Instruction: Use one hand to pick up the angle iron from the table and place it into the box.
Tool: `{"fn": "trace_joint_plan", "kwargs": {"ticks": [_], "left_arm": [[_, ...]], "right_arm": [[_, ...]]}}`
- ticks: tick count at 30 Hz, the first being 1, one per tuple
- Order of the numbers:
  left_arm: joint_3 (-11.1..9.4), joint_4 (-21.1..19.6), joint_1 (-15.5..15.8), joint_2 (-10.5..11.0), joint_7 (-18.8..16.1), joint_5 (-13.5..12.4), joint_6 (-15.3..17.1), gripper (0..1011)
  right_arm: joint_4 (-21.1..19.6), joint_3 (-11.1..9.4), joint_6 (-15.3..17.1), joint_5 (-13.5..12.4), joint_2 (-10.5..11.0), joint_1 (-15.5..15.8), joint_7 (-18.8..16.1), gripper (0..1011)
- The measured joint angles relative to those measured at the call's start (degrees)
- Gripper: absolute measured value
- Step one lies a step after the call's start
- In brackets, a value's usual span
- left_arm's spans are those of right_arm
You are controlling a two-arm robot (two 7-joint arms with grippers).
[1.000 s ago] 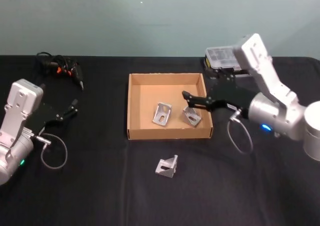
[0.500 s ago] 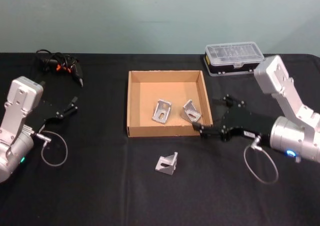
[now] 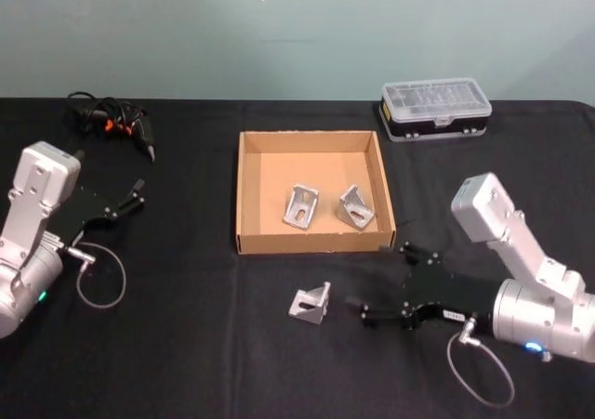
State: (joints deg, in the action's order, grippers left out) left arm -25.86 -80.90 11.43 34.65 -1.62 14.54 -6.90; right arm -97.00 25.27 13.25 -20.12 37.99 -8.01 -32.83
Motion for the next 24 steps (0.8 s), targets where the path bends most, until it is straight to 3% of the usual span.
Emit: {"fn": "trace_joint_plan", "kwargs": {"ticks": [11, 24], "left_arm": [[0.0, 0.0, 0.0, 0.0, 0.0, 0.0, 0.0, 1000], [0.0, 0.0, 0.0, 0.0, 0.0, 0.0, 0.0, 1000]], "right_arm": [[1.67, 2.19, -0.69, 0.28, 0.02, -0.64, -0.11, 1003], [4.72, 5.69, -1.06, 1.8, -1.24, -4.18, -2.19, 1003]]}}
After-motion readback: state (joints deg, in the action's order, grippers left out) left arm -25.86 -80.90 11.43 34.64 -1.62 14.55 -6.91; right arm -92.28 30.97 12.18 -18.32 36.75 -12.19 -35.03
